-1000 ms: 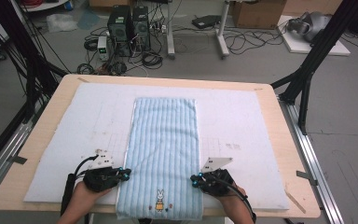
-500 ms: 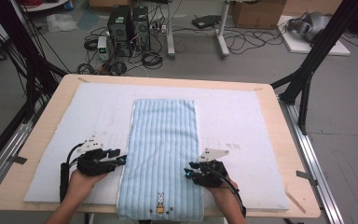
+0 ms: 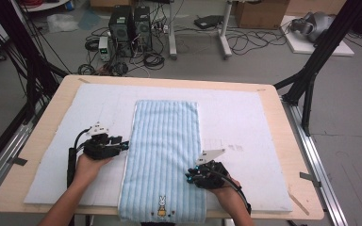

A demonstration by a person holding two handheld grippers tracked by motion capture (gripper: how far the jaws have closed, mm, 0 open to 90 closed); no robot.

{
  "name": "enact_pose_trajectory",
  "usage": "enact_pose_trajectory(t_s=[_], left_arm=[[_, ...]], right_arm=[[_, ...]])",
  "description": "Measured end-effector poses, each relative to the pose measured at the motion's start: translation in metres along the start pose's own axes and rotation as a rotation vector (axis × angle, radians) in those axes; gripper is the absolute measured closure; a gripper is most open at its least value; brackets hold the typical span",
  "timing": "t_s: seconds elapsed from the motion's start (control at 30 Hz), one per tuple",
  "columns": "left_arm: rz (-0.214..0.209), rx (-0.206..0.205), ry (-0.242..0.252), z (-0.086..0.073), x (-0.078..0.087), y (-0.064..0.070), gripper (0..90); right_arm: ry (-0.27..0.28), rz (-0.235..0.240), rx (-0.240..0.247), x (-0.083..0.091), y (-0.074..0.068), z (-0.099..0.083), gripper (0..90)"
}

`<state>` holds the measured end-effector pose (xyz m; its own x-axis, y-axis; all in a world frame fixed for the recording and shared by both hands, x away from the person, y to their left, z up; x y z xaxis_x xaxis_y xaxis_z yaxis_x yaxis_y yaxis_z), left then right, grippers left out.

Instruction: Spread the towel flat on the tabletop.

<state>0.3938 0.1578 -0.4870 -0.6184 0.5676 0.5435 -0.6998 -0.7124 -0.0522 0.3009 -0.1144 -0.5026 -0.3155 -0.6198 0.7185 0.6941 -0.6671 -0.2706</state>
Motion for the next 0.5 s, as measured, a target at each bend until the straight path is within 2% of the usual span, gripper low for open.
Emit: enact_pose_trajectory(t_s=[0.07,0.13,0.17,0.23,0.3,0.37,0.5], left_arm=[[0.008,-0.011,0.003,0.004,-0.005,-0.004,56.8],[0.017,-0.01,0.001,0.007,-0.013,-0.009,57.8],[0.019,0.001,-0.003,0.008,-0.016,-0.011,58.0],[0.019,0.008,-0.005,0.01,-0.023,-0.015,60.0],[0.026,0.012,-0.011,0.013,-0.03,-0.017,61.9],[0.039,0.016,-0.021,0.014,-0.037,-0.02,64.6],[0.07,0.014,-0.045,0.015,-0.048,-0.025,68.0]], right_arm=[[0.069,0.011,-0.029,0.004,0.006,0.01,67.5],[0.156,-0.05,-0.071,0.011,0.022,0.024,65.0],[0.184,-0.086,-0.099,0.014,0.033,0.029,66.0],[0.221,-0.164,-0.127,0.015,0.054,0.039,70.5],[0.243,-0.21,-0.167,0.012,0.071,0.047,73.6],[0.241,-0.253,-0.18,0.004,0.084,0.054,76.0],[0.173,-0.296,-0.14,-0.019,0.092,0.056,79.0]])
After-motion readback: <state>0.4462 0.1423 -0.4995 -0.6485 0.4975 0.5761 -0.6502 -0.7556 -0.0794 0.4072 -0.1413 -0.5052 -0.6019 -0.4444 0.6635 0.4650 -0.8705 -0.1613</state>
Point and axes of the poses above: each handheld gripper's, and its own axes: x roughly backward along the jaws, z roughly out of its top, y roughly to its right, the point moved 9 cm from there along -x, roughly forward along the jaws, and after that the axes turned 15 degrees about -x, right-handed, at the moved point
